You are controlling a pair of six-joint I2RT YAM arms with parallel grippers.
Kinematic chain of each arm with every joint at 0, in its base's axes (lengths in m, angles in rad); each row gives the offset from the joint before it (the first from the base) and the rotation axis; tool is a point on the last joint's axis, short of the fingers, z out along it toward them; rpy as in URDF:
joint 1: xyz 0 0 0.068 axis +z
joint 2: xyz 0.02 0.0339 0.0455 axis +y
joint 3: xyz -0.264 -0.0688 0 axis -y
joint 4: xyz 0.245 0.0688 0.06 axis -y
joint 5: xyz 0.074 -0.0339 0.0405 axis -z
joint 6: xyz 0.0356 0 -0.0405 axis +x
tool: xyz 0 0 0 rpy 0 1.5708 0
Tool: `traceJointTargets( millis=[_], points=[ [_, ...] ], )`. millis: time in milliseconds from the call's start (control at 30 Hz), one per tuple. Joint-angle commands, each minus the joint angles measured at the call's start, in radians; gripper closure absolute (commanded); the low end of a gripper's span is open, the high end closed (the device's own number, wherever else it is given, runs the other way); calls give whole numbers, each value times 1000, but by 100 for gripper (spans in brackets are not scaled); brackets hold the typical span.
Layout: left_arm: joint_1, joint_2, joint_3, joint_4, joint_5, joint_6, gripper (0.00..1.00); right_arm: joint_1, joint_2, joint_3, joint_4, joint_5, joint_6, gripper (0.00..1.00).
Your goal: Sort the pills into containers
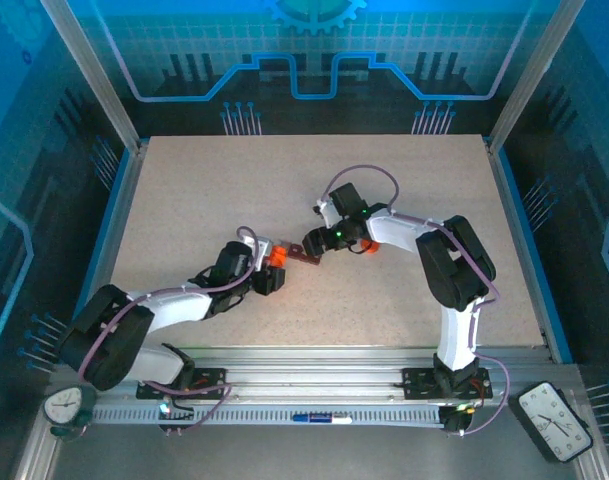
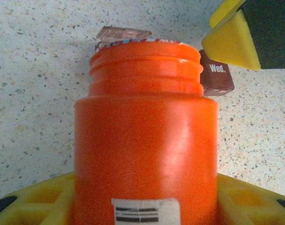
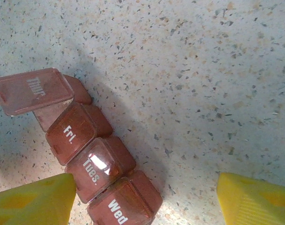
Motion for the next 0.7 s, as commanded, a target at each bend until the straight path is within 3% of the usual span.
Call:
traceJointTargets(
  millis=[0, 667],
  points=[
    [-8, 20, 19, 46, 14, 8, 100, 16, 24, 18, -22, 12, -10, 21],
    [-6, 79, 63, 65, 11, 32, 100, 30, 69, 41, -99, 81, -27, 24]
  ],
)
